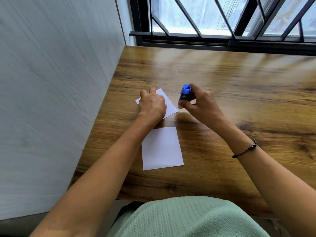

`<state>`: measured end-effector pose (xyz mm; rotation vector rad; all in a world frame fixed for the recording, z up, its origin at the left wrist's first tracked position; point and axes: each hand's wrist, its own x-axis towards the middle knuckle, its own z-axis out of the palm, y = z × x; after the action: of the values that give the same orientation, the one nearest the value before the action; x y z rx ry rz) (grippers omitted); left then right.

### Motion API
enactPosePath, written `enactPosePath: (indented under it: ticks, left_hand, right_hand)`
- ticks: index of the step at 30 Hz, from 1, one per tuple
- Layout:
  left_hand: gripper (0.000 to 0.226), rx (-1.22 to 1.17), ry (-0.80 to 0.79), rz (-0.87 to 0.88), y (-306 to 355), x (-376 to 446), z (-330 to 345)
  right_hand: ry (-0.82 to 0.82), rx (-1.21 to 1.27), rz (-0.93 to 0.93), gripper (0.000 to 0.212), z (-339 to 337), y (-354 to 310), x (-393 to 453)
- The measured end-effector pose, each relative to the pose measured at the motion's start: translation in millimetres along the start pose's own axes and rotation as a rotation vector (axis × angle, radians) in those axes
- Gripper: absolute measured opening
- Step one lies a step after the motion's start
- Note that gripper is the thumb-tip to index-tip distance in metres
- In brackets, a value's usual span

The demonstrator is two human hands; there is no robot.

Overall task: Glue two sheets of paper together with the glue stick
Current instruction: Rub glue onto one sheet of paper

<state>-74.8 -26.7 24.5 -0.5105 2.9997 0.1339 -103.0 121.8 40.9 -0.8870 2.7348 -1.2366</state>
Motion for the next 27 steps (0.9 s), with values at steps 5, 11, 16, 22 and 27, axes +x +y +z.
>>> enactPosePath:
  ticks: [5,11,16,22,27]
  left_hand:
    - [0.042,0.150,0.051,0.025,9.2,-3.0,-1.5]
    - [0.040,0.058,0.170,0.005,2.8,-3.8,3.0]
    - [0.037,-0.052,0.298,0.084,-7.2,-12.2,6.0]
    - [0.026,-0.118,0.249,0.262,-4.9,-25.2,16.5]
    - [0.031,-0.156,0.170,0.222,-6.6,-24.0,19.2]
  right_hand:
    - [0.058,0.019,0.005,0.021,-3.5,-2.0,4.1]
    - [0.077,0.008,0.016,0.022,1.0,-0.1,8.5]
    - [0.072,0.028,0.050,0.021,5.6,0.0,22.4]
    - [0.062,0.002,0.047,0.027,19.5,0.8,44.4]
    - [0.017,-0.050,0.033,0.031,29.2,4.8,54.7]
